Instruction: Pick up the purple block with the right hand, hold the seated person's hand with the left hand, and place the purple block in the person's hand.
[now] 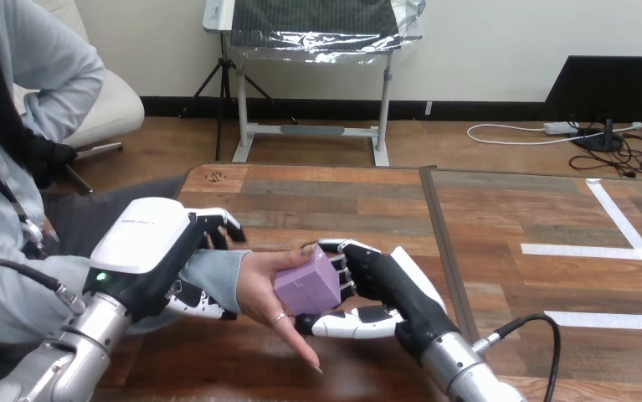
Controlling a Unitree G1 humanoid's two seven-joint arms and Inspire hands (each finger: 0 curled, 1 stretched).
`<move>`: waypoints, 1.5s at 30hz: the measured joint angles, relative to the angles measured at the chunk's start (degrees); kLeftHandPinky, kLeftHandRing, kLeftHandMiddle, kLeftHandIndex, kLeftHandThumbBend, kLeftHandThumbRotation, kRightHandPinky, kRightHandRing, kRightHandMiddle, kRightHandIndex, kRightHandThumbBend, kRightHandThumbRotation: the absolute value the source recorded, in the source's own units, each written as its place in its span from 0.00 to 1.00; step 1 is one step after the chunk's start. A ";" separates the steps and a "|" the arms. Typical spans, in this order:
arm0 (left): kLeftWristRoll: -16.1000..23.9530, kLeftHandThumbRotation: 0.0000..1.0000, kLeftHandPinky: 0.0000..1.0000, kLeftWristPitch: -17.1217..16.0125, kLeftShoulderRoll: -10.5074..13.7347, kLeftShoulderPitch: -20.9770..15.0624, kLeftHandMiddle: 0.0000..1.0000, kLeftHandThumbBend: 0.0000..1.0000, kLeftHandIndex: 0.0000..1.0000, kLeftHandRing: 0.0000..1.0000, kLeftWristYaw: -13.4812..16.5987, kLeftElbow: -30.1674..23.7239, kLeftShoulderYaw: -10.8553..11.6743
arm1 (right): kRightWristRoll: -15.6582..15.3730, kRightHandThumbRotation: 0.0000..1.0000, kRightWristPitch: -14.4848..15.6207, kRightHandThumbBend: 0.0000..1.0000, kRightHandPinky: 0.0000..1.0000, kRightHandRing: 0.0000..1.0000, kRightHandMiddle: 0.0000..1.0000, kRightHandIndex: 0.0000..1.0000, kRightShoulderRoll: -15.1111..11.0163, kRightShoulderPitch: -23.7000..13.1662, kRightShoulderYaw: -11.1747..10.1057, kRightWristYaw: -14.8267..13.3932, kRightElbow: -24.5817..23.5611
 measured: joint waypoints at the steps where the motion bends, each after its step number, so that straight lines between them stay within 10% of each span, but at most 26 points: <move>1: 0.00 0.34 0.73 -0.12 -0.04 0.00 0.77 1.00 0.85 0.76 0.38 0.15 0.00 | 0.06 0.38 -0.01 0.99 0.94 0.93 0.93 0.96 -0.13 -0.05 -0.06 0.14 0.00; 20: -3.29 0.63 0.93 -4.25 -0.90 0.77 0.99 1.00 1.00 0.97 3.11 1.28 0.99 | 5.90 0.48 -3.82 1.00 0.99 0.96 0.95 0.99 -3.18 -1.52 -3.65 3.55 0.04; 45: -15.28 0.69 0.87 -21.80 -9.70 3.88 1.00 1.00 1.00 0.98 7.02 1.27 8.08 | 13.44 0.49 -14.66 1.00 0.96 0.94 0.95 0.95 -6.66 -4.91 -8.46 9.29 -0.27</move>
